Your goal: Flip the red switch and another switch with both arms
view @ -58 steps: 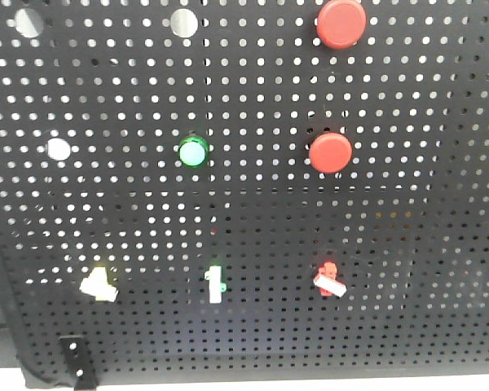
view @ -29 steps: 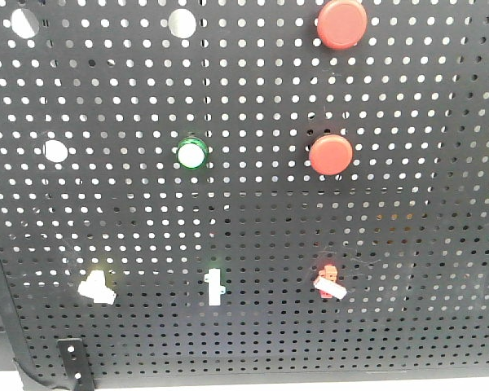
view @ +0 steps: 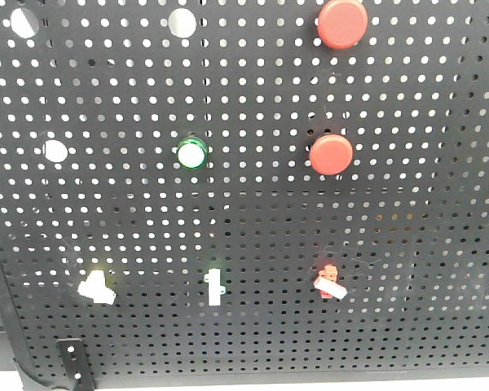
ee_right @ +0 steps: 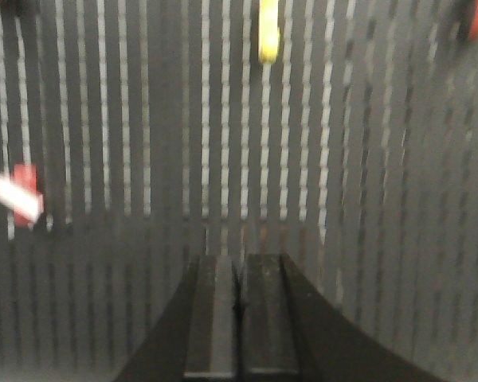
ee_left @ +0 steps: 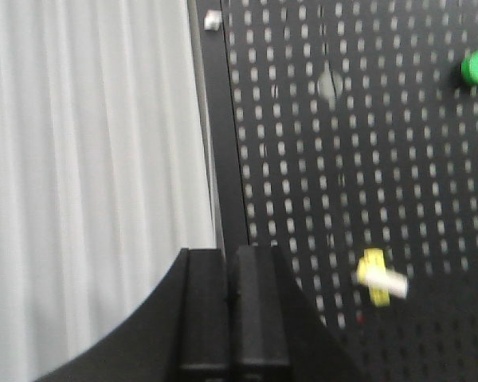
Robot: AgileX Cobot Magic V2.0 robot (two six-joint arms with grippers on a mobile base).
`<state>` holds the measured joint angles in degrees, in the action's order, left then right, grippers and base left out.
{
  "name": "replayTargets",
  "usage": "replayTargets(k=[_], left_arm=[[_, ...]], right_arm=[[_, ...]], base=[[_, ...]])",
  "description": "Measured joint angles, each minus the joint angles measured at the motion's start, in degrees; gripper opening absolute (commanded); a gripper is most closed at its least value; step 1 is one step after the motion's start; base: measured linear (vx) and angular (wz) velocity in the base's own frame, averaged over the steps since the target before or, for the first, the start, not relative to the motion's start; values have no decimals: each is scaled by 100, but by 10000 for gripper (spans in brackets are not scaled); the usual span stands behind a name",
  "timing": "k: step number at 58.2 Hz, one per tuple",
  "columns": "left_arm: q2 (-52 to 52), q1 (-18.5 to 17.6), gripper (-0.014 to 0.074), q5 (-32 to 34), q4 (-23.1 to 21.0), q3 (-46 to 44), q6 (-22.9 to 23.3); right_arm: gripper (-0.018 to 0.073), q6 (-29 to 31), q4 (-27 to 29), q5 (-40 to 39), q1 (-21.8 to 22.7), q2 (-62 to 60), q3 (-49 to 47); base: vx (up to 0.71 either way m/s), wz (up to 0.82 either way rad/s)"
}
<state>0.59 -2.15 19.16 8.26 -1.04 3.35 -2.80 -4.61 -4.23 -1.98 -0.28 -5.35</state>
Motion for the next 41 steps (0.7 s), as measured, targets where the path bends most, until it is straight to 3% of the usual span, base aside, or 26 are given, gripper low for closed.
replayTargets(k=[8,19,41], left_arm=[[-39,0,2,-559,0,-944,0],[-749,0,2,-1147,0,-2147,-5],[-2399,0,2,-1809,0,-2300,-5]], right_arm=[[-6,0,0,565,0,524,-982],[-6,10,-29,472,0,1593,-1696],[-6,10,-46,276,0,3106,-1710]], base=[[0,0],[0,0],[0,0]])
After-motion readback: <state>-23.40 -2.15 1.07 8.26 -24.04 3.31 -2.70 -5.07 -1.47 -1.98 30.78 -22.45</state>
